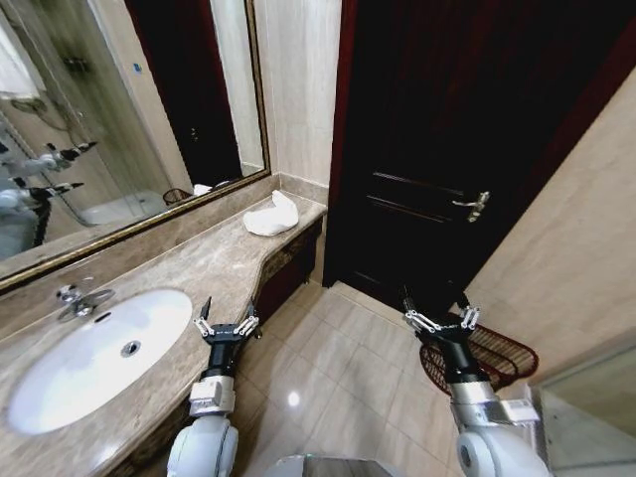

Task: Discard the used towel into the hamper.

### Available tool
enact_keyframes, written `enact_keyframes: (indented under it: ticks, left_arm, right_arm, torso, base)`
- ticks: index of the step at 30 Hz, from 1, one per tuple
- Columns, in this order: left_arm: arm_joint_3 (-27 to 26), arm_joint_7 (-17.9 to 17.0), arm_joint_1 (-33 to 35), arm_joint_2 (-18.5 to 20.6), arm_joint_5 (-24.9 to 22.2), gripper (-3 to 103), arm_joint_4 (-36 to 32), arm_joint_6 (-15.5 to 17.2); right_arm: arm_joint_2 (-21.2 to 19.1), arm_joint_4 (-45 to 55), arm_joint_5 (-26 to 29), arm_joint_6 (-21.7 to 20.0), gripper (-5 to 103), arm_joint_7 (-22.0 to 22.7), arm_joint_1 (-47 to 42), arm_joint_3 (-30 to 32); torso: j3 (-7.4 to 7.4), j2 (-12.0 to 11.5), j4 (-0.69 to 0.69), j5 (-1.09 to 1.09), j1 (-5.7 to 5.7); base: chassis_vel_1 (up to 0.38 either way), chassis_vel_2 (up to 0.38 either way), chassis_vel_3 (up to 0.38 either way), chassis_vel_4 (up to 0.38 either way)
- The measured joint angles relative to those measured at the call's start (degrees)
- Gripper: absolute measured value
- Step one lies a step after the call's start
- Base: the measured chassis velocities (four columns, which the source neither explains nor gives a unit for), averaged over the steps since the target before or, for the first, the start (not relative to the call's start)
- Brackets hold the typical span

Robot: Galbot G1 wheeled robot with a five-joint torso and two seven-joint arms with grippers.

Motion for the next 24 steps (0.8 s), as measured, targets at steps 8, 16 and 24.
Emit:
enact_keyframes:
  ticks: [8,16,24]
  left_arm:
    - [0.2,0.2,0.2,0.0,0.1,97,0.5,0.6]
    - [0.9,0.2,0.1,0.0,-1.4,95,0.6,1.6]
    - [1.0,0.2,0.0,0.0,-2.3,94,0.7,1.7]
  right_arm:
    - [-0.1,-0.2,-0.2,0.0,100,0.6,0.1,0.1]
    - [-0.2,-0.4,-0.1,-0.1,100,0.7,0.2,0.2]
    - [-0.2,-0.6,-0.1,-0.1,100,0.9,0.3,-0.1]
  torso:
    - [-0.01,0.0,0.01,0.01,-0.03]
    - [-0.02,0.0,0.00,0.00,-0.05]
    - [0.00,0.0,0.02,0.01,-0.02]
  base:
    - [-0.107,0.125,0.130,-0.100]
    - [-0.132,0.124,0.114,-0.140]
    - [-0.176,0.203,0.211,-0.193]
